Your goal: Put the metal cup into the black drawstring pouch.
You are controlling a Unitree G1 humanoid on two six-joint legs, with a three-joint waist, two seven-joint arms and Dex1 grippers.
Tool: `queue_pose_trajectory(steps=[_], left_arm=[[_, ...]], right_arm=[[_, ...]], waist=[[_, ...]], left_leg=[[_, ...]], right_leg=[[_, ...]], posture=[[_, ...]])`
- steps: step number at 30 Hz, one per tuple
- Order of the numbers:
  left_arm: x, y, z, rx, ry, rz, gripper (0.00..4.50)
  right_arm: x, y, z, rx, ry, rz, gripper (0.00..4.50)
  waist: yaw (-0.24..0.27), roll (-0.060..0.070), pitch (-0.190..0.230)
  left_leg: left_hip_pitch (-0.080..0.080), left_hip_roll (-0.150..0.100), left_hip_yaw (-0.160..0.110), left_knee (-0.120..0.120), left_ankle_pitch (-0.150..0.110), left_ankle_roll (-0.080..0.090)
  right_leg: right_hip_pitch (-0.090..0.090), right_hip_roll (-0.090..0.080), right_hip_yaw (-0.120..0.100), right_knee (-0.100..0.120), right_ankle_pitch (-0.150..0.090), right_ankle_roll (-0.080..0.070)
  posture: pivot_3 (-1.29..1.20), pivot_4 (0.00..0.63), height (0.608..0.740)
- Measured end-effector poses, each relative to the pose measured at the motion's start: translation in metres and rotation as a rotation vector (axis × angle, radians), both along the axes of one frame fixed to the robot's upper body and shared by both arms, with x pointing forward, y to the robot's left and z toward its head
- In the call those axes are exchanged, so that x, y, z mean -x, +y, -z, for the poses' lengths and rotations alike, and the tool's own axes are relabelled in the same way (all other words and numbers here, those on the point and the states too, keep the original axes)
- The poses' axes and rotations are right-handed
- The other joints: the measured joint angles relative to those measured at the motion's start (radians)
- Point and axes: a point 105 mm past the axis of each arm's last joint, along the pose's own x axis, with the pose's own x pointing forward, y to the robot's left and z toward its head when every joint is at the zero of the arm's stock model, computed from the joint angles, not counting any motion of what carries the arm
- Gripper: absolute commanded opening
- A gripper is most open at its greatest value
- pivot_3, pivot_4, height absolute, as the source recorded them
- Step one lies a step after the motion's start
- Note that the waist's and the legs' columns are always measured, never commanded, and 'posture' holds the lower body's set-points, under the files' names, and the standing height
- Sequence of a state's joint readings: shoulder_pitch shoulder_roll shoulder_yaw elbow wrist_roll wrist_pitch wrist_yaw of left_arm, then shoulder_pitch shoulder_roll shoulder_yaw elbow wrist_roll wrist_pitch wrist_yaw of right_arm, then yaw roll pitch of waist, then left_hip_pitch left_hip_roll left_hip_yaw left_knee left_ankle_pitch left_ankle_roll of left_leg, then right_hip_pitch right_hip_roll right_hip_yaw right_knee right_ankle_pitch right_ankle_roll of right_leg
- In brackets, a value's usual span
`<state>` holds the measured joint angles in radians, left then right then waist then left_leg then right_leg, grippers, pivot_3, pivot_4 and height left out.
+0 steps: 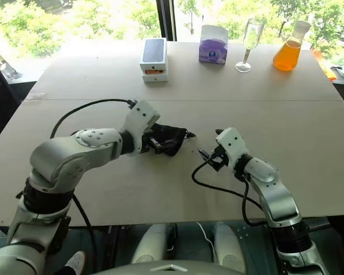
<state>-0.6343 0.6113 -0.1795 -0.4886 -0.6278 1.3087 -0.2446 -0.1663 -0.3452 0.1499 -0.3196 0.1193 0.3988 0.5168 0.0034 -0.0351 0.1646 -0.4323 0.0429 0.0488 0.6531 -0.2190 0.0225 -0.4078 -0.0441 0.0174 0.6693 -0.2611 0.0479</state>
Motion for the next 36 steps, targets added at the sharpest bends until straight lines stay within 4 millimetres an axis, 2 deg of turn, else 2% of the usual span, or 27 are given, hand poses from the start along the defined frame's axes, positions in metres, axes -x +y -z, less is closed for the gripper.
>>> queue_pose_trajectory(steps=[5,6,8,9,10,13,17,20,24,27,30,32,36], left_arm=[[-0.011,-0.006,0.009,-0.097,-0.01,-0.014,4.5],[-0.013,-0.007,0.011,-0.119,-0.017,-0.014,4.11],[-0.015,-0.009,0.012,-0.133,-0.03,-0.014,3.81],[-0.016,-0.008,0.012,-0.142,-0.042,-0.015,3.25],[-0.016,-0.006,0.012,-0.145,-0.048,-0.015,3.07],[-0.016,0.005,0.009,-0.096,-0.04,-0.008,1.58],[-0.022,0.035,-0.001,0.065,0.049,-0.012,0.03],[-0.026,0.052,-0.006,0.161,0.088,-0.031,0.03],[-0.033,0.071,-0.009,0.254,0.123,-0.053,0.03],[-0.034,0.075,-0.011,0.261,0.115,-0.054,0.03],[-0.033,0.074,-0.012,0.261,0.111,-0.05,0.03],[-0.032,0.071,-0.014,0.263,0.106,-0.044,0.03],[-0.029,0.071,-0.022,0.28,0.092,-0.043,0.03]], right_arm=[[0.001,-0.006,0.001,0.009,-0.005,0.035,4.41],[0.001,-0.006,0.001,0.012,-0.009,0.04,4.5],[0.001,-0.007,0.001,0.015,-0.012,0.049,4.5],[0.002,-0.007,0.001,0.016,-0.014,0.054,4.5],[0.002,-0.008,0.001,0.016,-0.014,0.056,4.5],[0.002,-0.009,0.001,0.019,-0.014,0.064,4.5],[0.001,-0.006,-0.001,0.02,-0.028,0.065,4.5],[0.001,0.001,-0.002,0.014,-0.033,0.05,4.5],[-0.004,0.019,-0.013,0.001,-0.077,-0.003,4.5],[-0.006,0.031,-0.015,0.004,-0.085,-0.054,4.5],[-0.006,0.056,-0.012,0.018,-0.073,-0.166,4.5],[-0.009,0.075,-0.005,0.029,-0.048,-0.221,4.5],[-0.022,0.093,0.01,0.017,0.013,-0.233,4.5]], waist=[[-0.004,0.0,0.0],[-0.004,0.0,0.0],[-0.005,0.0,0.0],[-0.006,0.0,0.0],[-0.008,0.0,0.0],[-0.014,0.0,0.0],[-0.016,0.0,0.0],[-0.016,0.0,0.0],[-0.016,0.0,0.0],[-0.014,0.0,0.0],[-0.016,0.0,0.0],[-0.017,0.0,0.0],[-0.018,0.0,0.0]], left_leg=[[0.0,0.0,0.0,0.0,-0.001,0.002],[0.0,0.0,0.0,0.0,-0.002,0.003],[0.0,0.0,0.0,0.0,-0.002,0.003],[0.0,0.0,0.0,0.0,-0.002,0.003],[0.0,0.0,0.0,0.0,-0.001,0.002],[0.001,0.0,0.0,0.0,-0.001,0.002],[0.001,0.0,0.0,0.0,-0.002,0.003],[0.0,0.0,0.0,0.0,-0.002,0.003],[0.0,0.0,0.0,0.001,-0.002,0.003],[0.0,0.0,0.0,0.001,-0.002,0.003],[0.0,0.001,0.0,0.001,-0.002,0.003],[0.0,0.001,0.0,0.001,-0.002,0.003],[0.0,0.001,0.0,0.001,0.0,0.0]], right_leg=[[0.0,0.0,0.0,0.0,0.0,0.0],[0.0,0.0,0.0,0.0,0.0,0.0],[0.0,0.0,0.001,0.0,0.0,0.0],[0.0,0.0,0.0,0.0,0.0,0.0],[0.0,0.0,0.0,0.001,0.0,0.0],[0.0,0.0,0.001,0.001,0.0,0.0],[0.0,0.0,0.0,0.001,0.0,0.0],[0.0,0.0,0.0,0.001,0.0,0.0],[0.0,0.0,0.0,0.001,0.0,0.0],[0.0,0.0,0.0,0.001,0.0,0.0],[0.0,0.0,0.0,0.002,0.0,0.0],[-0.001,0.0,0.0,0.002,0.0,0.0],[-0.001,0.0,0.0,0.002,0.0,0.0]], posture=[[0.0,0.15,0.74],[0.0,0.15,0.74],[0.0,0.15,0.74],[0.0,0.15,0.74],[0.0,0.15,0.74],[0.0,0.15,0.74],[0.0,0.15,0.74],[0.0,0.15,0.74],[0.0,0.15,0.74],[0.0,0.15,0.74],[0.0,0.15,0.74],[0.0,0.15,0.74],[0.0,0.15,0.74]])
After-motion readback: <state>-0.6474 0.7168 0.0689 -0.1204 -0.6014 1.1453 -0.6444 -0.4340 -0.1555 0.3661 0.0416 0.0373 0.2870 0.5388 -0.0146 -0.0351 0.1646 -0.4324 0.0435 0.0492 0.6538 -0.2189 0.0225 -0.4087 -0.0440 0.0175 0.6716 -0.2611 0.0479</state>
